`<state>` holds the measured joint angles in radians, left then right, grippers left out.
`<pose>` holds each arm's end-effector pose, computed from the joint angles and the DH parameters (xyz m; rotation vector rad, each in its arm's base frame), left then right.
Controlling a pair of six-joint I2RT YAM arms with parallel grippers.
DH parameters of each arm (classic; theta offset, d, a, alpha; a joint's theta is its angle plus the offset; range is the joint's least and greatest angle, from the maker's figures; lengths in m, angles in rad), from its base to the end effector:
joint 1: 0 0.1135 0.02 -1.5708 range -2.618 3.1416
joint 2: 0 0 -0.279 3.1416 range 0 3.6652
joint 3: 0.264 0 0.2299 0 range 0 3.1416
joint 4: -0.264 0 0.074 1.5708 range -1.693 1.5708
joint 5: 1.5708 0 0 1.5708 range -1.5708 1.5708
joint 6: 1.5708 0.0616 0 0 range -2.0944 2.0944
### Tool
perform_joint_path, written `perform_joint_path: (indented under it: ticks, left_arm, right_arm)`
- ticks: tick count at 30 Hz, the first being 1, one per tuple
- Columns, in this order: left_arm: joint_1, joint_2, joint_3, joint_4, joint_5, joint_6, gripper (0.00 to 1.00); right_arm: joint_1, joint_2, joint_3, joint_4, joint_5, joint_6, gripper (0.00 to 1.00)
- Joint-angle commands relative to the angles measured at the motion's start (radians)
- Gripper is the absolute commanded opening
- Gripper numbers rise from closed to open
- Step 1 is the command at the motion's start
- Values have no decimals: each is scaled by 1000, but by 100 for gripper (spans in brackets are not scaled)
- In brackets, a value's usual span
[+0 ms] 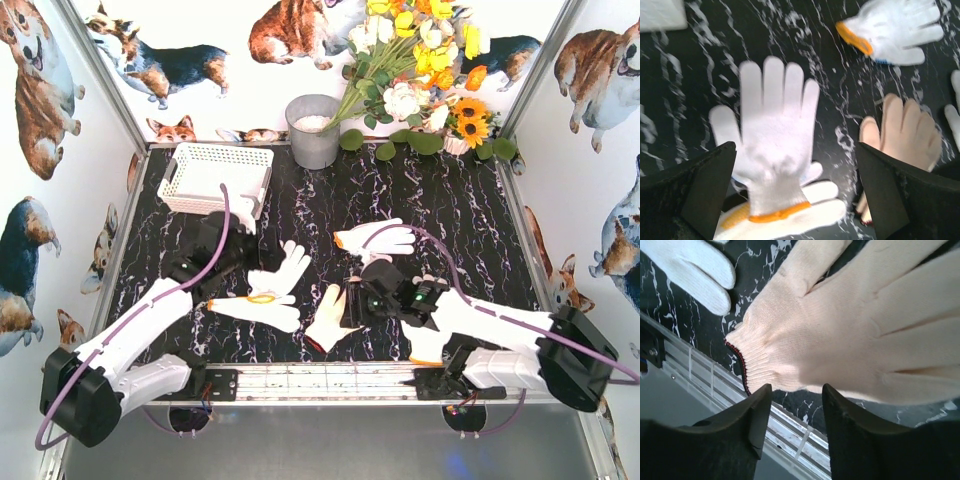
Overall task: Put the gloves into the storage basket
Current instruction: Adjust the glove at the center of the board.
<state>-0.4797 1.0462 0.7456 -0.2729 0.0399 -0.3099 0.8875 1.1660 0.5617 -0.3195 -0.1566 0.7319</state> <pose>0.1975 -0.1055 0.2730 0.2091 2.1763 -0.4982 0.1239 0.1675 0.1856 -0.2799 2.6796 0.7996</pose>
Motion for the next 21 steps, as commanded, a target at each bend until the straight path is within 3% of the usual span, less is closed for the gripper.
perform_joint_path:
  ticks: [1, 6, 11, 21]
  left_arm:
    - [-37, -21, -98, 97, 107, -162, 100]
    - [-108, -17, -170, 198, 150, -288, 97]
    - [-194, 42, -186, 292, 157, -357, 84]
    - [-331, 263, -110, 325, 75, -372, 66]
  right_arm:
    - [4, -113, 70, -101, 138, 37, 52]
    - [3, -175, 95, -190, 257, 97, 58]
    - [-7, -205, 66, -232, 378, 248, 58]
    - [-12, -194, 33, -308, 384, 382, 59]
